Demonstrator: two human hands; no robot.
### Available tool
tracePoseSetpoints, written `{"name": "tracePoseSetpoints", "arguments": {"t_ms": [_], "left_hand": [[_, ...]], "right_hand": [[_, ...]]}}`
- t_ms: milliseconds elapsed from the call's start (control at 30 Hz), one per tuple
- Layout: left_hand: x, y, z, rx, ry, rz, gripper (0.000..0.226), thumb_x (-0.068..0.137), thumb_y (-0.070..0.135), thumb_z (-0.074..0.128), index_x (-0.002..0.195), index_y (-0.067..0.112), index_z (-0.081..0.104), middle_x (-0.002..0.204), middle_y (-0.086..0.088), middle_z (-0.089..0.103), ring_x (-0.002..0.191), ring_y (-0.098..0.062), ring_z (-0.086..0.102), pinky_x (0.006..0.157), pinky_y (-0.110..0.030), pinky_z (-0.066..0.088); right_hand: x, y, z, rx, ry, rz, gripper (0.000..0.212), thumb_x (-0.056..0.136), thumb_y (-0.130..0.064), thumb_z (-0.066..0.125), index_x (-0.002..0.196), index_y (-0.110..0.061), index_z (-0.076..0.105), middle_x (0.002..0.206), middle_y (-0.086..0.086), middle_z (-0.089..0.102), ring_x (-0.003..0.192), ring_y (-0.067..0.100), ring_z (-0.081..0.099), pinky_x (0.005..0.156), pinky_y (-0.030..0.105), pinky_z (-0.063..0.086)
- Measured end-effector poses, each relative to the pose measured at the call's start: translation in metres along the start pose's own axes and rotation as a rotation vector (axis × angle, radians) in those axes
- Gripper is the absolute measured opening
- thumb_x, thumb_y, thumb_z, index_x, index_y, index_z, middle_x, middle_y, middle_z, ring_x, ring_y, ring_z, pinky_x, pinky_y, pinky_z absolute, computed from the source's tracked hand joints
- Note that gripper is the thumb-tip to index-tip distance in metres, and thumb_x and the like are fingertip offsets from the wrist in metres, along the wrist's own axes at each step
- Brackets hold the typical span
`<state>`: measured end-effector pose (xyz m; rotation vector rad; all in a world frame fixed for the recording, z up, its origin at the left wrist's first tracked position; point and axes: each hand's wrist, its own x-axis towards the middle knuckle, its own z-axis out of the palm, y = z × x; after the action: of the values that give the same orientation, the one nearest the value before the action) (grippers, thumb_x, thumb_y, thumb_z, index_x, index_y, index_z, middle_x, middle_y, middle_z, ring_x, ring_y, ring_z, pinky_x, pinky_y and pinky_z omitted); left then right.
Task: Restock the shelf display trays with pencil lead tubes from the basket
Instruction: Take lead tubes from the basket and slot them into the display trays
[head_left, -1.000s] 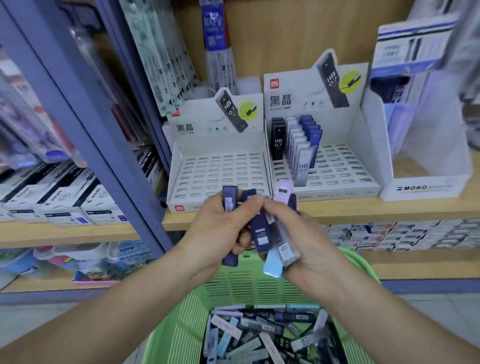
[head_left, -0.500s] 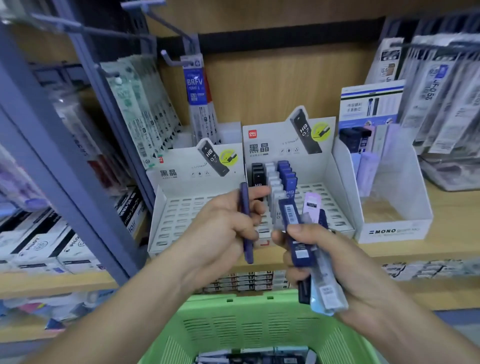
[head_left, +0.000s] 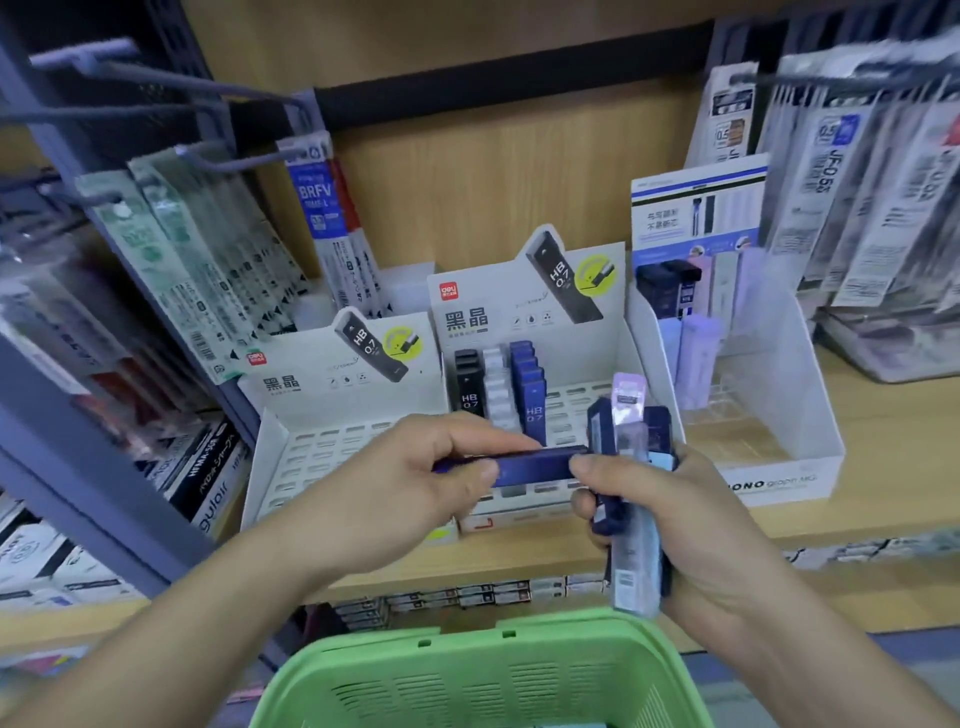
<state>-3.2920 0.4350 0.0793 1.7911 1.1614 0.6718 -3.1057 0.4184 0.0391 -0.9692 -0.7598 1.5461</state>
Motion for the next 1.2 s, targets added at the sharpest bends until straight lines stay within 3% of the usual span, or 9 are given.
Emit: {"name": "tracePoseSetpoints", "arguments": {"t_ms": [100,233,333,467,667,833,967,1067,1200], "left_hand": [[0.011,0.012,-0.003,0.008,0.058,-0.009,0.027,0.087,0.003,0.063,0.102,0.024,0.073,0.080,0.000,0.063,0.061,-0.004,0.054,0.058,-0.012,0.043],[0.025,0.021,-0.007,-0.235,0.232,0.015,0.033,0.063,0.000,0.075,0.094,0.011,0.073,0.090,-0.014,0.073,0.076,-0.024,0.071,0.071,-0.026,0.059],[0.034,0.028,-0.009,-0.148,0.254,0.051,0.028,0.060,0.010,0.075,0.088,0.009,0.073,0.076,-0.011,0.073,0.064,-0.019,0.070,0.062,-0.020,0.056],[0.052,0.031,-0.008,0.019,0.342,0.065,0.020,0.068,0.025,0.073,0.075,0.007,0.073,0.061,-0.008,0.068,0.050,-0.010,0.060,0.051,-0.017,0.051],[0.061,0.026,0.004,-0.002,0.273,0.024,0.015,0.077,0.016,0.071,0.091,0.011,0.072,0.063,-0.022,0.065,0.049,-0.018,0.059,0.048,-0.022,0.050],[0.062,0.028,-0.008,-0.096,0.162,-0.011,0.025,0.073,0.008,0.068,0.098,0.011,0.072,0.074,-0.008,0.071,0.065,-0.018,0.068,0.063,-0.020,0.055],[0.065,0.034,-0.015,0.114,0.244,0.038,0.019,0.066,0.024,0.074,0.080,0.011,0.075,0.064,-0.010,0.069,0.057,-0.011,0.063,0.058,-0.018,0.053],[0.070,0.031,-0.018,0.370,0.309,0.062,0.012,0.074,0.026,0.075,0.078,0.014,0.075,0.066,-0.003,0.069,0.053,-0.008,0.059,0.059,-0.019,0.053],[0.074,0.018,-0.012,0.824,0.299,0.147,0.019,0.083,0.036,0.069,0.082,0.018,0.074,0.068,0.002,0.067,0.067,-0.013,0.059,0.068,-0.029,0.047]], "right_hand": [[0.006,-0.002,-0.009,-0.027,0.025,-0.028,0.016,0.077,0.006,0.070,0.089,-0.003,0.066,0.069,0.010,0.064,0.049,0.017,0.054,0.043,0.023,0.042],[0.013,-0.005,-0.017,0.083,0.069,0.011,0.020,0.067,-0.003,0.074,0.083,-0.007,0.061,0.066,0.011,0.061,0.047,0.017,0.054,0.042,0.023,0.042],[0.016,-0.005,-0.019,0.167,0.038,0.078,0.030,0.061,-0.010,0.074,0.088,-0.003,0.063,0.073,0.016,0.066,0.045,0.017,0.053,0.040,0.022,0.041],[0.019,-0.005,-0.025,0.052,-0.004,0.060,0.033,0.069,-0.014,0.075,0.099,0.000,0.069,0.092,0.017,0.074,0.050,0.016,0.055,0.044,0.021,0.043],[0.026,-0.003,-0.033,0.079,0.043,0.033,0.028,0.072,-0.007,0.075,0.097,-0.003,0.063,0.073,0.010,0.068,0.050,0.017,0.057,0.045,0.022,0.044],[0.028,-0.005,-0.034,0.082,0.050,0.064,0.039,0.061,-0.018,0.076,0.096,-0.004,0.066,0.074,0.012,0.069,0.051,0.017,0.057,0.045,0.021,0.044],[0.028,-0.006,-0.035,0.054,0.023,0.079,0.016,0.079,-0.013,0.073,0.091,-0.003,0.068,0.078,0.016,0.069,0.051,0.016,0.056,0.044,0.021,0.045],[0.028,-0.006,-0.037,-0.020,0.046,0.070,0.010,0.083,-0.012,0.073,0.089,-0.006,0.067,0.078,0.014,0.070,0.051,0.015,0.058,0.045,0.021,0.045],[0.027,-0.006,-0.036,-0.041,0.030,0.080,0.011,0.083,-0.009,0.072,0.089,-0.005,0.064,0.073,0.012,0.065,0.050,0.016,0.056,0.044,0.022,0.045]]}}
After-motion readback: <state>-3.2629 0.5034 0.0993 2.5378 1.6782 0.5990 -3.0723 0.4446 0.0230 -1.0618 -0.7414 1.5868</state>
